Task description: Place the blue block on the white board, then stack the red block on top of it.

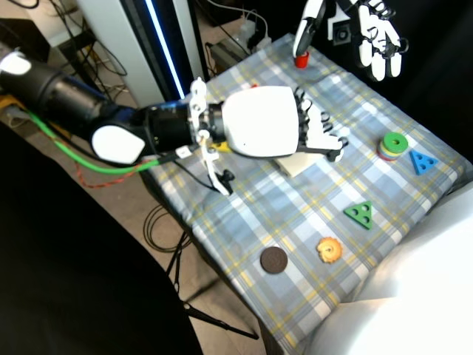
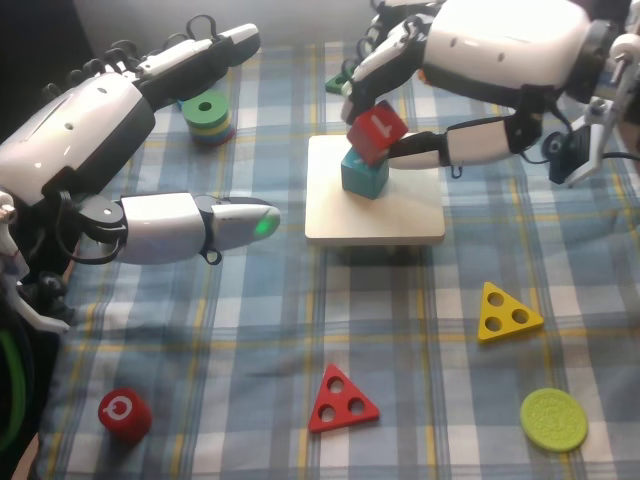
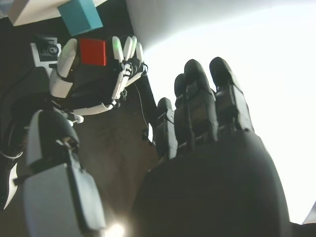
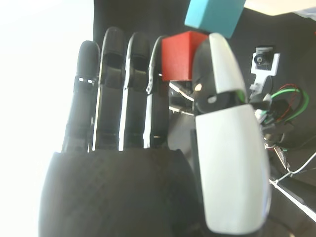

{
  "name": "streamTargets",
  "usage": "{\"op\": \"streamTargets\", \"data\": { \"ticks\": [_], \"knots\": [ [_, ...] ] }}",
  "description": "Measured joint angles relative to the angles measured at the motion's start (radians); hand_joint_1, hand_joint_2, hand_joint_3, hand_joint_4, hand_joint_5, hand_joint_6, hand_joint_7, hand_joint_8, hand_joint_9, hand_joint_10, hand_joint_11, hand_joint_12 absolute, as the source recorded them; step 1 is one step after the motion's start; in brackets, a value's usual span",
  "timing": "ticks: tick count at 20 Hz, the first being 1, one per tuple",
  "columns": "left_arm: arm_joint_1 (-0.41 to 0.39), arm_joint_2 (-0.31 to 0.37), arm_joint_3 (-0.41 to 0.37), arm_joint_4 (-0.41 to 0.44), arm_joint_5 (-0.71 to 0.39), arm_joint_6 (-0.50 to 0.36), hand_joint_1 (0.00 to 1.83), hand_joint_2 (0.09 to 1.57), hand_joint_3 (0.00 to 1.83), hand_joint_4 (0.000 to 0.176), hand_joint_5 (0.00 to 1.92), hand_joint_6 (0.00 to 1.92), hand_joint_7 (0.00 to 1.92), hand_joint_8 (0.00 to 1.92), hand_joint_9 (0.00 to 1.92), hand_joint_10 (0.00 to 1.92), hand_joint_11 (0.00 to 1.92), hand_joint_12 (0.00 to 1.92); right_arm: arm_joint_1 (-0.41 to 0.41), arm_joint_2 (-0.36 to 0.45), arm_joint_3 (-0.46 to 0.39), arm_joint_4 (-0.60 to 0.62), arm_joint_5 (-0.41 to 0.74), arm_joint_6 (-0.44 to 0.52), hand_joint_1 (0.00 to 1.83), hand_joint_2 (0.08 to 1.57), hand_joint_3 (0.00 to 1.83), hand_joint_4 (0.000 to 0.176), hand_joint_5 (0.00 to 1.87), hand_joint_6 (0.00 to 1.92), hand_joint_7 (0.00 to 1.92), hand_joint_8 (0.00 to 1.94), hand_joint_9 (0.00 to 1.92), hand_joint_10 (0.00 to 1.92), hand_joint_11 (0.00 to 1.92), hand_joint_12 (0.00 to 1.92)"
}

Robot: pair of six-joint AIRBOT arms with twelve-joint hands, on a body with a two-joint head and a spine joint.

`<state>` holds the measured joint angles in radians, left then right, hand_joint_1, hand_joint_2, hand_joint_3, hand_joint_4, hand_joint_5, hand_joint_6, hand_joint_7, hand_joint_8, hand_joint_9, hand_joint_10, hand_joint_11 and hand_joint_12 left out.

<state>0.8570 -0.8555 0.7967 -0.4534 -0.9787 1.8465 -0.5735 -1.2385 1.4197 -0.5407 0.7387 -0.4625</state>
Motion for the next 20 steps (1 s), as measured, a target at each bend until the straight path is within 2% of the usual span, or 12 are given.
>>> {"op": "streamTargets", "data": {
  "ticks": [2, 3, 4, 6, 10, 12, 14, 16, 17, 18, 19, 20],
  "knots": [
    [0.0, 0.0, 0.0, -0.004, 0.001, 0.0, 0.79, 0.91, 0.0, 0.176, 0.21, 0.0, 0.31, 0.0, 0.34, 0.0, 0.0, 0.35, 0.007, -0.002, 0.0, -0.018, -0.004, 0.001, 1.15, 1.13, 0.0, 0.0, 0.94, 1.05, 0.89, 0.0, 0.79, 0.0, 0.23, 1.0],
    [0.0, 0.0, 0.0, -0.004, 0.002, 0.0, 0.8, 0.91, 0.0, 0.176, 0.21, 0.0, 0.32, 0.0, 0.35, 0.0, 0.0, 0.4, 0.007, -0.002, 0.0, -0.019, -0.004, 0.001, 1.15, 1.13, 0.0, 0.0, 0.95, 1.03, 0.89, 0.0, 0.8, 0.0, 0.21, 1.04],
    [0.0, 0.0, 0.0, -0.003, 0.002, 0.0, 0.8, 0.91, 0.0, 0.176, 0.21, 0.0, 0.33, 0.0, 0.34, 0.01, 0.0, 0.54, 0.007, -0.002, 0.0, -0.02, -0.006, 0.002, 1.15, 1.12, 0.0, 0.0, 0.96, 1.02, 0.89, 0.0, 0.8, 0.0, 0.15, 1.1],
    [0.0, 0.0, 0.0, -0.003, 0.002, 0.0, 0.79, 0.91, 0.0, 0.176, 0.22, 0.0, 0.31, 0.0, 0.33, 0.0, 0.0, 0.38, 0.007, -0.002, 0.0, -0.022, -0.013, 0.003, 1.14, 1.13, 0.0, 0.0, 0.93, 1.06, 0.88, 0.0, 0.78, 0.0, 0.1, 1.11],
    [0.0, 0.0, 0.0, -0.003, 0.002, 0.0, 0.77, 0.91, 0.0, 0.175, 0.22, 0.0, 0.31, 0.0, 0.33, 0.0, 0.0, 0.33, 0.007, -0.002, 0.0, -0.031, -0.016, 0.003, 1.14, 1.14, 0.0, 0.0, 0.93, 1.06, 0.87, 0.0, 0.79, 0.0, 0.09, 1.08],
    [0.0, 0.0, 0.0, -0.004, 0.002, 0.0, 0.79, 0.91, 0.0, 0.176, 0.23, 0.0, 0.31, 0.0, 0.32, 0.01, 0.0, 0.48, 0.007, -0.002, 0.0, -0.032, -0.018, 0.003, 1.13, 1.13, 0.0, 0.0, 0.95, 1.02, 0.87, 0.0, 0.8, 0.01, 0.11, 1.09],
    [0.0, 0.0, 0.0, -0.004, 0.002, 0.0, 0.8, 0.91, 0.0, 0.176, 0.24, 0.0, 0.32, 0.0, 0.32, 0.01, 0.0, 0.76, 0.007, -0.002, 0.0, -0.032, -0.018, 0.003, 1.11, 1.12, 0.0, 0.0, 0.96, 1.01, 0.87, 0.0, 0.81, 0.01, 0.11, 1.11],
    [0.0, 0.0, 0.0, -0.003, 0.002, 0.0, 0.8, 0.9, 0.0, 0.176, 0.24, 0.0, 0.32, 0.0, 0.33, 0.0, 0.0, 0.81, 0.007, -0.002, 0.0, -0.032, -0.019, 0.003, 1.07, 1.14, 0.0, 0.0, 0.92, 1.08, 0.84, 0.0, 0.77, 0.0, 0.1, 1.13],
    [0.0, 0.0, 0.0, -0.004, 0.002, 0.0, 0.79, 0.91, 0.0, 0.176, 0.24, 0.0, 0.33, 0.0, 0.33, 0.0, 0.0, 0.76, 0.007, -0.002, 0.0, -0.032, -0.019, 0.003, 1.05, 1.15, 0.0, 0.011, 0.9, 1.1, 0.81, 0.0, 0.74, 0.0, 0.1, 1.13],
    [0.0, 0.0, 0.0, -0.004, 0.002, 0.0, 0.79, 0.91, 0.0, 0.163, 0.24, 0.0, 0.32, 0.0, 0.33, 0.0, 0.0, 0.76, 0.007, -0.002, 0.0, -0.032, -0.019, 0.003, 1.05, 1.15, 0.0, 0.018, 0.9, 1.11, 0.8, 0.0, 0.74, 0.0, 0.12, 1.14],
    [0.0, 0.0, 0.0, -0.004, 0.002, 0.0, 0.79, 0.91, 0.0, 0.162, 0.24, 0.0, 0.32, 0.0, 0.32, 0.0, 0.0, 0.72, 0.007, -0.002, 0.0, -0.032, -0.019, 0.003, 1.04, 1.15, 0.0, 0.032, 0.89, 1.12, 0.8, 0.0, 0.74, 0.0, 0.13, 1.15],
    [0.0, 0.0, 0.0, -0.003, 0.002, 0.0, 0.79, 0.91, 0.0, 0.17, 0.24, 0.0, 0.32, 0.0, 0.32, 0.0, 0.0, 0.64, 0.007, -0.002, 0.0, -0.032, -0.019, 0.003, 1.01, 1.07, 0.0, 0.0, 0.77, 0.54, 0.79, 0.01, 0.73, 0.01, 0.14, 1.12]
  ]
}}
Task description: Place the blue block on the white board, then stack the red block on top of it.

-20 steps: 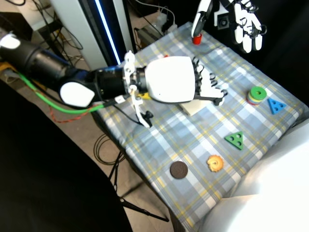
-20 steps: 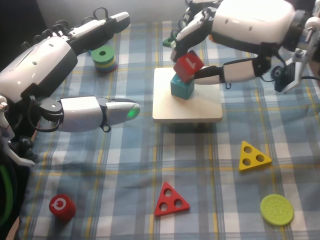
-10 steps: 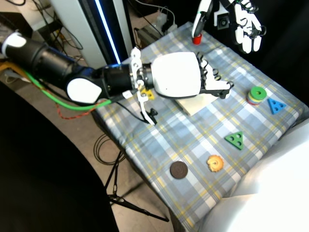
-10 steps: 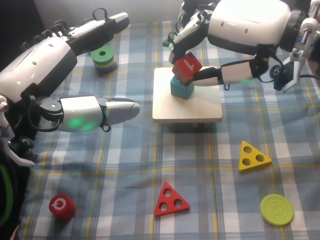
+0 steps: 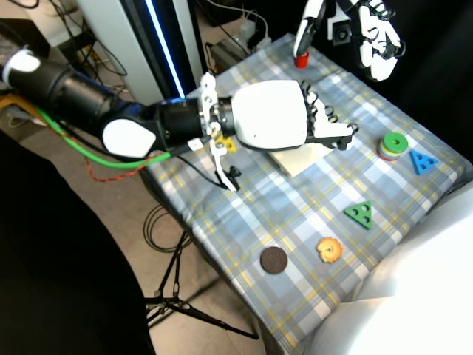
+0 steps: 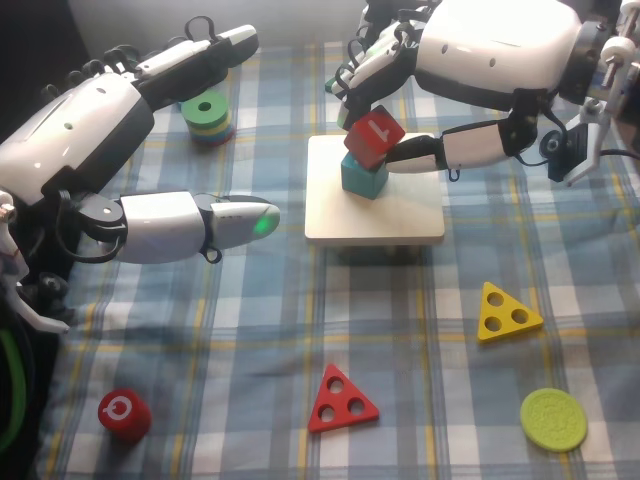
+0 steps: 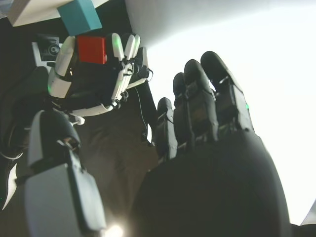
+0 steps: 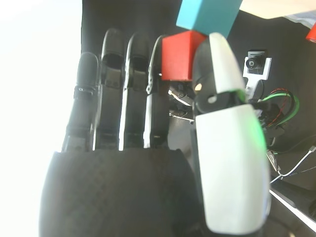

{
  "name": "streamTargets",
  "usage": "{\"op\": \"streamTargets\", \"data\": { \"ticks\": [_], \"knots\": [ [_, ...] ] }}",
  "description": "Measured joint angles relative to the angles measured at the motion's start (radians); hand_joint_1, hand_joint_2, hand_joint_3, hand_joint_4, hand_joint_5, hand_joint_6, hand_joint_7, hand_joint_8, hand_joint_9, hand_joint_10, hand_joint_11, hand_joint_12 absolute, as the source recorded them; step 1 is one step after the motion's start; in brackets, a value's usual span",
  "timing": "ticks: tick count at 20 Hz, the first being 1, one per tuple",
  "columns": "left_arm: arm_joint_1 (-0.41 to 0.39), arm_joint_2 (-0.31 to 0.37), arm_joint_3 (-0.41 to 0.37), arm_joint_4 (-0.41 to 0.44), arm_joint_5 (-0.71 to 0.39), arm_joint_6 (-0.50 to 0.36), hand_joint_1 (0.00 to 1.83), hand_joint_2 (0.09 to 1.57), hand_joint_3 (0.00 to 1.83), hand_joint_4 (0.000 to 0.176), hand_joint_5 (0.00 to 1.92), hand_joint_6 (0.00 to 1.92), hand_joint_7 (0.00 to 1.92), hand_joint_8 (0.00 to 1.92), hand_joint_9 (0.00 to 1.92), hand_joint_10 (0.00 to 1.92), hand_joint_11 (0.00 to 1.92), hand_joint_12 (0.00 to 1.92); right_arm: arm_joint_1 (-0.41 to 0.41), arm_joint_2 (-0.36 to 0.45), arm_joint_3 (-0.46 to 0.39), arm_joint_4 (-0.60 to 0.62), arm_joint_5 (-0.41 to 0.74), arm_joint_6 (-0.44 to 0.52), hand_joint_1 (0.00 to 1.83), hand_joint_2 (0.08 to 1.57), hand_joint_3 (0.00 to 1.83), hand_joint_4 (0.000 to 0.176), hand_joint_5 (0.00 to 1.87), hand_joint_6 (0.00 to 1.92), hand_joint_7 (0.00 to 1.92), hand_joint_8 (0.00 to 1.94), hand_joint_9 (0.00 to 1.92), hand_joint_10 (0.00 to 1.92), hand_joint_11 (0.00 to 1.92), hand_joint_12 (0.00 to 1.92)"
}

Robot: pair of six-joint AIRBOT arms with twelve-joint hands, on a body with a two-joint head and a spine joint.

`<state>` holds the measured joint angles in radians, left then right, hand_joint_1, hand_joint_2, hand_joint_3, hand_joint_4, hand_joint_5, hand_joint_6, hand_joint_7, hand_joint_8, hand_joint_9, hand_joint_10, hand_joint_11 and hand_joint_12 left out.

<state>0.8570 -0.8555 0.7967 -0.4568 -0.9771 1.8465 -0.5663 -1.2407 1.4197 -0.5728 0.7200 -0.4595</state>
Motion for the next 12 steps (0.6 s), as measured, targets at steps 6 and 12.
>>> {"op": "streamTargets", "data": {
  "ticks": [6, 12],
  "knots": [
    [0.0, 0.0, 0.0, 0.0, 0.0, 0.0, 0.8, 0.9, 0.0, 0.174, 0.23, 0.0, 0.32, 0.0, 0.34, 0.0, 0.0, 0.55, 0.0, 0.0, 0.0, 0.0, -0.001, 0.0, 0.99, 1.04, 0.0, 0.0, 0.8, 0.03, 0.75, 0.0, 0.72, 0.01, 0.2, 1.08],
    [0.0, 0.0, 0.0, 0.0, 0.0, 0.0, 0.84, 0.9, 0.0, 0.169, 0.25, 0.0, 0.31, 0.0, 0.33, 0.0, 0.0, 0.5, 0.0, 0.0, 0.0, 0.0, -0.002, 0.0, 0.94, 1.02, 0.0, 0.0, 0.62, 0.0, 0.64, 0.0, 0.63, 0.0, 0.11, 1.15]
  ]
}}
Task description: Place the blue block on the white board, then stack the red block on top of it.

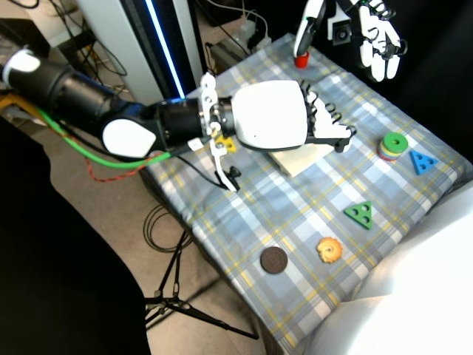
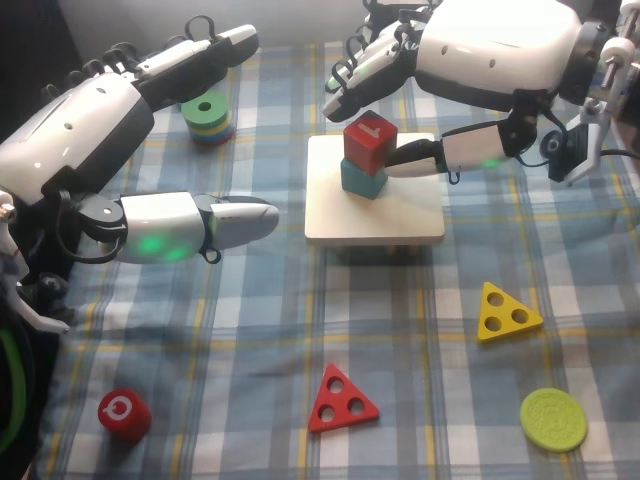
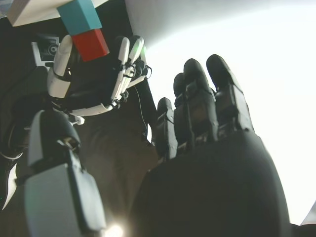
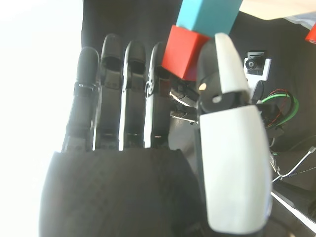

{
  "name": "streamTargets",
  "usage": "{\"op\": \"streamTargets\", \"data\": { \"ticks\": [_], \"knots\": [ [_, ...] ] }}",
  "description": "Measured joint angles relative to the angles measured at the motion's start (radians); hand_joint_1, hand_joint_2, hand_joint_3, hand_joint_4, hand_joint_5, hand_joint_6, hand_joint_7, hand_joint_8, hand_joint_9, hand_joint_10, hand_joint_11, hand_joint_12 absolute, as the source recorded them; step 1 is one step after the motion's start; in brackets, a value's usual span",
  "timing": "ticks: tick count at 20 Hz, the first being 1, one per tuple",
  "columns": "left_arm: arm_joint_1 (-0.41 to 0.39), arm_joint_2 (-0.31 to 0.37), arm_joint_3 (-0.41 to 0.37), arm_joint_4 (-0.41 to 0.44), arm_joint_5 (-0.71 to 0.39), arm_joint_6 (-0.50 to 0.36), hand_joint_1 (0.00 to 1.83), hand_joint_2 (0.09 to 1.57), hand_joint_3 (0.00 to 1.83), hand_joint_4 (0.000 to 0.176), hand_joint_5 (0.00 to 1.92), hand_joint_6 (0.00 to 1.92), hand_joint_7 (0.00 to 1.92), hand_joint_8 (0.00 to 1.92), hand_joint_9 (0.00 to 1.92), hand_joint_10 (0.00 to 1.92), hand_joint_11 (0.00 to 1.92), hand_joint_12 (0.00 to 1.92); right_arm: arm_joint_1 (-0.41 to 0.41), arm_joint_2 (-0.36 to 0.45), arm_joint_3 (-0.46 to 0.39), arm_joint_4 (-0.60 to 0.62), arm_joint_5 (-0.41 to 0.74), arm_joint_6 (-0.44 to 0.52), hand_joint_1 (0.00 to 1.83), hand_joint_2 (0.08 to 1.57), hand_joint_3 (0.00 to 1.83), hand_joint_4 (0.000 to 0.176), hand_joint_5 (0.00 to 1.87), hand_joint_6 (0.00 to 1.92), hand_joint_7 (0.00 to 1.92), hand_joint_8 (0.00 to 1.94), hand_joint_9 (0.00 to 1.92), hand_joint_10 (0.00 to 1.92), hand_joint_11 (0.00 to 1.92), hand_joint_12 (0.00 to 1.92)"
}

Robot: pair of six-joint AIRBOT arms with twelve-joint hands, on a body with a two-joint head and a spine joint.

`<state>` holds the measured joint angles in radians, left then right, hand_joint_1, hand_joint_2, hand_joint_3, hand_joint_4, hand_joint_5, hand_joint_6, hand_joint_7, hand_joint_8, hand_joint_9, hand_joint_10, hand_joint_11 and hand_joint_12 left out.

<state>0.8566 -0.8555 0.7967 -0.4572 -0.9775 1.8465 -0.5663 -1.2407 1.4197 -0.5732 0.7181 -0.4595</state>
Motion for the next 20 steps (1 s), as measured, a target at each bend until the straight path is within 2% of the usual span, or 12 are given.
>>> {"op": "streamTargets", "data": {
  "ticks": [3, 5, 6, 9, 11, 12, 13, 15, 17, 18, 19, 20],
  "knots": [
    [0.0, 0.0, 0.002, 0.003, -0.004, -0.024, 0.81, 0.91, 0.0, 0.157, 0.23, 0.0, 0.3, 0.0, 0.33, 0.0, 0.0, 0.59, 0.0, 0.008, -0.017, 0.008, -0.003, 0.0, 0.92, 0.96, 0.0, 0.021, 0.24, 0.0, 0.28, 0.0, 0.29, 0.0, 0.0, 0.78],
    [0.0, 0.0, 0.02, 0.024, -0.005, -0.108, 0.85, 0.9, 0.0, 0.132, 0.24, 0.0, 0.3, 0.0, 0.31, 0.0, 0.0, 0.78, 0.0, 0.033, -0.037, 0.028, 0.026, 0.0, 0.89, 0.94, 0.0, 0.07, 0.03, 0.0, 0.16, 0.0, 0.14, 0.0, 0.0, 0.5],
    [0.002, 0.001, 0.034, 0.034, -0.011, -0.176, 0.85, 0.91, 0.0, 0.081, 0.24, 0.0, 0.28, 0.0, 0.29, 0.0, 0.0, 0.8, 0.0, 0.056, -0.05, 0.057, 0.056, 0.0, 0.72, 0.95, 0.0, 0.089, 0.0, 0.0, 0.03, 0.0, 0.02, 0.0, 0.0, 0.16],
    [0.023, 0.036, 0.053, 0.09, -0.049, -0.354, 0.77, 0.92, 0.0, 0.079, 0.19, 0.0, 0.25, 0.0, 0.22, 0.01, 0.0, 0.57, -0.029, 0.124, -0.091, 0.164, 0.171, -0.016, 0.63, 0.96, 0.0, 0.123, 0.0, 0.0, 0.0, 0.0, 0.0, 0.0, 0.0, 0.01],
    [0.059, 0.068, 0.066, 0.141, -0.142, -0.531, 0.78, 0.88, 0.0, 0.158, 0.12, 0.0, 0.2, 0.0, 0.1, 0.0, 0.0, 0.19, -0.121, 0.187, -0.142, 0.286, 0.303, -0.052, 0.58, 0.98, 0.01, 0.164, 0.0, 0.0, 0.0, 0.0, 0.0, 0.0, 0.0, 0.0],
    [0.074, 0.074, 0.071, 0.152, -0.191, -0.61, 0.78, 0.88, 0.0, 0.158, 0.12, 0.0, 0.2, 0.0, 0.1, 0.0, 0.0, 0.19, -0.164, 0.211, -0.167, 0.332, 0.356, -0.076, 0.58, 0.98, 0.01, 0.164, 0.0, 0.0, 0.0, 0.0, 0.0, 0.0, 0.0, 0.0],
    [0.087, 0.075, 0.08, 0.17, -0.241, -0.679, 0.78, 0.88, 0.0, 0.098, 0.06, 0.0, 0.16, 0.0, 0.09, 0.0, 0.0, 0.17, -0.2, 0.23, -0.192, 0.38, 0.412, -0.093, 0.63, 1.0, 0.02, 0.174, 0.0, 0.0, 0.0, 0.0, 0.0, 0.0, 0.0, 0.0],
    [0.129, 0.076, 0.085, 0.203, -0.387, -0.824, 0.67, 0.86, 0.0, 0.115, 0.02, 0.0, 0.26, 0.0, 0.23, 0.0, 0.0, 0.51, -0.309, 0.29, -0.275, 0.501, 0.609, -0.163, 0.66, 1.1, 0.01, 0.082, 0.05, 0.01, 0.11, 0.01, 0.08, 0.01, 0.05, 0.02],
    [0.165, 0.076, 0.098, 0.223, -0.48, -0.924, 0.66, 0.86, 0.0, 0.102, 0.01, 0.0, 0.27, 0.0, 0.25, 0.0, 0.0, 0.6, -0.409, 0.315, -0.316, 0.602, 0.785, -0.194, 0.67, 1.15, 0.01, 0.062, 0.06, 0.0, 0.13, 0.01, 0.1, 0.01, 0.08, 0.04],
    [0.179, 0.076, 0.11, 0.231, -0.515, -0.975, 0.55, 0.94, 0.01, 0.038, 0.01, 0.0, 0.33, 0.0, 0.32, 0.01, 0.0, 0.72, -0.449, 0.319, -0.327, 0.65, 0.852, -0.199, 0.75, 1.16, 0.0, 0.056, 0.14, 0.01, 0.23, 0.01, 0.28, 0.03, 0.25, 0.1],
    [0.187, 0.074, 0.126, 0.233, -0.558, -1.033, 0.38, 1.09, 0.01, 0.045, 0.22, 0.02, 0.31, 0.0, 0.4, 0.01, 0.07, 0.65, -0.469, 0.33, -0.346, 0.705, 0.895, -0.201, 0.55, 1.23, 0.02, 0.123, 0.07, 0.0, 0.04, 0.0, 0.06, 0.0, 0.05, 0.02],
    [0.189, 0.07, 0.13, 0.227, -0.585, -1.057, 0.38, 1.09, 0.01, 0.045, 0.22, 0.02, 0.31, 0.0, 0.4, 0.01, 0.07, 0.65, -0.468, 0.336, -0.352, 0.723, 0.905, -0.212, 0.55, 1.23, 0.02, 0.123, 0.07, 0.0, 0.04, 0.0, 0.06, 0.0, 0.05, 0.02]
  ]
}}
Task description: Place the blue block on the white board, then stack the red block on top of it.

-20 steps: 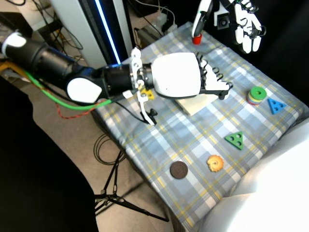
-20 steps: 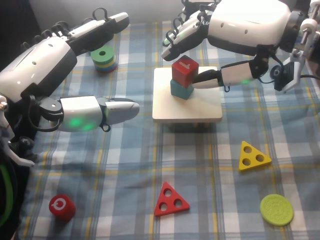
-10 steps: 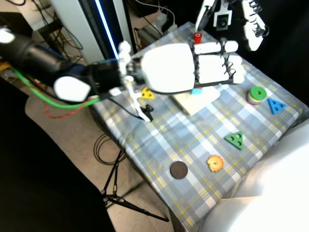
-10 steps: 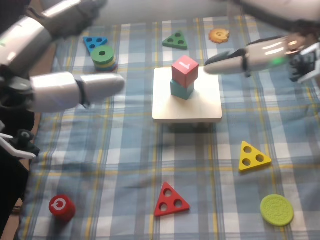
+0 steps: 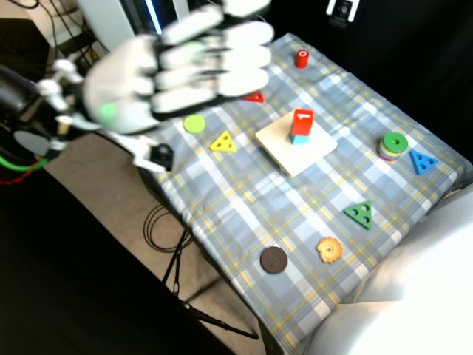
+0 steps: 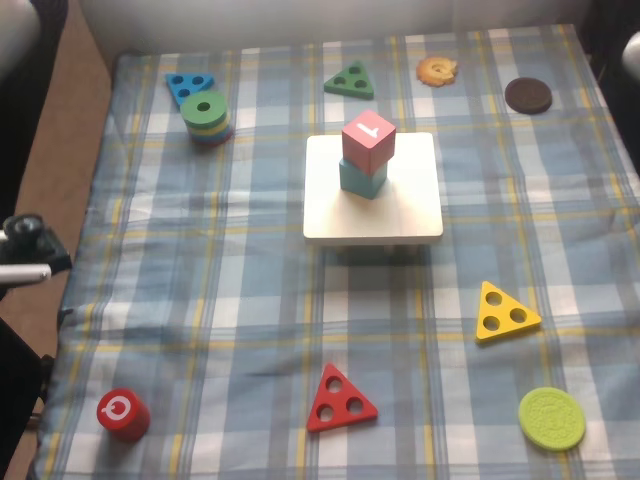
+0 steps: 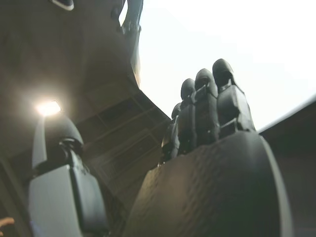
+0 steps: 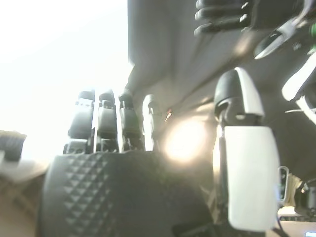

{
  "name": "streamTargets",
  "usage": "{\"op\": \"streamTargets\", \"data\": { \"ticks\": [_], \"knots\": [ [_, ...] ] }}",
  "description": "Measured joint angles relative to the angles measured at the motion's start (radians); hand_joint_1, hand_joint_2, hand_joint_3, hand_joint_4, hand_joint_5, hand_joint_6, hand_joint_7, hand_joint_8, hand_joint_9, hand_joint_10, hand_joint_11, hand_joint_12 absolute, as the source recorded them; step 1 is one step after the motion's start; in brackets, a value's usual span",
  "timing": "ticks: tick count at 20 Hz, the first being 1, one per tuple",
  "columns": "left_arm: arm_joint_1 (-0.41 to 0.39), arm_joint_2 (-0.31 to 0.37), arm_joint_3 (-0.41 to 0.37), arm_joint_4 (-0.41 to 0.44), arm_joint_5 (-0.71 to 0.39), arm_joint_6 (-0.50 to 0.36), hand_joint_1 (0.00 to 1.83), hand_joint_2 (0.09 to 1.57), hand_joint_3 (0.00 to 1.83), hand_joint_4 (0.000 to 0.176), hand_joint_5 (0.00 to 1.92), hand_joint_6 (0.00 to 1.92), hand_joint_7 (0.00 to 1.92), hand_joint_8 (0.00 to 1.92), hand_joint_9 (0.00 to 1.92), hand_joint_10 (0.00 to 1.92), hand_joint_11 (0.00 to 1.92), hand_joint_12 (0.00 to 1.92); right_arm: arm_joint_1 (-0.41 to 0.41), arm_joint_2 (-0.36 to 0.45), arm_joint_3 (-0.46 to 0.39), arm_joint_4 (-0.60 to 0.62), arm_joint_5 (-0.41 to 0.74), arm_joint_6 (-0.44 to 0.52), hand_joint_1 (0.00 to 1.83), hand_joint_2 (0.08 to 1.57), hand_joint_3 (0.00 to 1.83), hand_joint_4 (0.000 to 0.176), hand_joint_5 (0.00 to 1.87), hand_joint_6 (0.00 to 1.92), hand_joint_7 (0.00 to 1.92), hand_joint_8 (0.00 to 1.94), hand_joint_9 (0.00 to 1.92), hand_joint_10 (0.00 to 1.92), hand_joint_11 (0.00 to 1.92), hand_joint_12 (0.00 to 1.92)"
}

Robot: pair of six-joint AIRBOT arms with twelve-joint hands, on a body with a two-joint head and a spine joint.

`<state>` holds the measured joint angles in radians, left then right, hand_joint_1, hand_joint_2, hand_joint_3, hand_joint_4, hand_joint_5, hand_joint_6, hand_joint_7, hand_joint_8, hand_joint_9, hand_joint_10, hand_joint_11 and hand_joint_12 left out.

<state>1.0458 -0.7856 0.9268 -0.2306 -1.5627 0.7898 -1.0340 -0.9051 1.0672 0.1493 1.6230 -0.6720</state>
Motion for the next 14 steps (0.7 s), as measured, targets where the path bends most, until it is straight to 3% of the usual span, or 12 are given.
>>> {"op": "streamTargets", "data": {
  "ticks": [1, 2, 3, 4, 6, 7, 9, 10, 11, 12, 13, 14],
  "knots": [
    [0.004, -0.003, 0.0, -0.005, -0.035, -0.01, 0.08, 1.27, 0.0, 0.062, 0.48, 0.02, 0.31, 0.0, 0.34, 0.0, 0.01, 0.42, 0.022, 0.004, -0.002, -0.013, 0.011, -0.01, 0.13, 1.35, 0.02, 0.075, 0.06, 0.0, 0.0, 0.0, 0.0, 0.0, 0.0, 0.0],
    [0.006, -0.003, 0.0, 0.005, -0.047, -0.013, 0.08, 1.27, 0.0, 0.062, 0.48, 0.02, 0.31, 0.0, 0.34, 0.0, 0.01, 0.42, 0.037, 0.004, -0.005, -0.039, 0.018, -0.014, 0.13, 1.35, 0.02, 0.075, 0.06, 0.0, 0.0, 0.0, 0.0, 0.0, 0.0, 0.0],
    [-0.017, -0.003, 0.0, 0.028, -0.042, -0.009, 0.0, 1.35, 0.02, 0.04, 0.28, 0.0, 0.1, 0.0, 0.14, 0.0, 0.0, 0.03, 0.062, 0.008, -0.026, -0.093, 0.025, -0.045, 0.39, 1.31, 0.0, 0.022, 0.73, 0.06, 0.03, 0.0, 0.0, 0.0, 0.0, 0.0],
    [-0.06, -0.002, 0.0, 0.054, -0.051, 0.002, 0.0, 1.41, 0.02, 0.089, 0.18, 0.0, 0.02, 0.0, 0.05, 0.0, 0.0, 0.01, 0.089, 0.021, -0.051, -0.17, 0.027, -0.093, 0.26, 1.32, 0.01, 0.035, 0.34, 0.01, 0.01, 0.0, 0.0, 0.0, 0.0, 0.0],
    [-0.092, 0.007, -0.006, 0.079, -0.055, -0.015, 0.16, 1.43, 0.01, 0.099, 0.16, 0.0, 0.01, 0.0, 0.05, 0.01, 0.0, 0.0, 0.111, 0.035, -0.064, -0.222, 0.029, -0.093, 0.3, 1.36, 0.02, 0.003, 0.25, 0.0, 0.0, 0.0, 0.0, 0.0, 0.0, 0.0],
    [-0.137, 0.015, -0.005, 0.095, -0.052, -0.028, 0.19, 1.57, 0.11, 0.063, 0.11, 0.0, 0.34, 0.02, 0.39, 0.02, 0.37, 0.19, 0.129, 0.064, -0.093, -0.219, 0.02, -0.092, 0.26, 1.45, 0.03, 0.0, 0.32, 0.01, 0.29, 0.04, 0.33, 0.02, 0.09, 0.5],
    [-0.157, 0.012, -0.004, 0.086, -0.103, -0.071, 0.33, 1.57, 0.07, 0.025, 0.13, 0.0, 0.58, 0.05, 0.74, 0.14, 0.41, 0.69, 0.14, 0.136, -0.126, -0.196, 0.05, -0.087, 0.04, 1.52, 0.01, 0.0, 0.34, 0.01, 0.61, 0.03, 0.66, 0.06, 0.28, 0.92],
    [-0.151, -0.002, 0.004, 0.082, -0.106, -0.117, 0.61, 1.44, 0.02, 0.146, 0.4, 1.37, 0.78, 0.16, 0.83, 0.22, 0.43, 0.76, 0.14, 0.136, -0.126, -0.162, 0.071, -0.077, 0.48, 1.47, 0.0, 0.138, 0.38, 1.45, 0.84, 0.06, 0.85, 0.15, 0.33, 1.17],
    [-0.145, -0.014, 0.007, 0.073, -0.095, -0.154, 0.61, 1.44, 0.02, 0.146, 0.4, 1.37, 0.78, 0.16, 0.83, 0.22, 0.43, 0.76, 0.144, 0.119, -0.126, -0.128, 0.077, -0.073, 0.48, 1.47, 0.0, 0.138, 0.38, 1.45, 0.84, 0.06, 0.85, 0.15, 0.33, 1.17],
    [-0.134, -0.02, 0.007, 0.071, -0.074, -0.187, 0.53, 1.5, 0.0, 0.169, 0.34, 1.88, 0.55, 0.78, 0.64, 0.83, 0.43, 1.05, 0.151, 0.093, -0.133, -0.09, 0.066, -0.069, 0.73, 1.39, 0.0, 0.158, 0.52, 1.64, 1.03, 0.33, 0.82, 1.01, 0.51, 1.67],
    [-0.131, -0.029, 0.007, 0.079, -0.062, -0.203, 0.56, 1.48, 0.0, 0.175, 0.37, 1.86, 0.48, 0.96, 0.56, 1.12, 0.43, 1.13, 0.152, 0.085, -0.142, -0.091, 0.038, -0.062, 0.51, 1.34, 0.0, 0.0, 0.68, 0.83, 0.92, 0.7, 0.73, 1.36, 0.57, 1.83],
    [-0.134, -0.047, 0.007, 0.071, -0.068, -0.226, 0.62, 1.44, 0.0, 0.176, 0.43, 1.79, 0.5, 1.11, 0.55, 1.33, 0.47, 1.29, 0.164, 0.072, -0.142, -0.1, 0.031, -0.03, 0.36, 1.36, 0.0, 0.0, 0.8, 0.45, 0.82, 1.02, 0.7, 1.54, 0.62, 1.9]
  ]
}}
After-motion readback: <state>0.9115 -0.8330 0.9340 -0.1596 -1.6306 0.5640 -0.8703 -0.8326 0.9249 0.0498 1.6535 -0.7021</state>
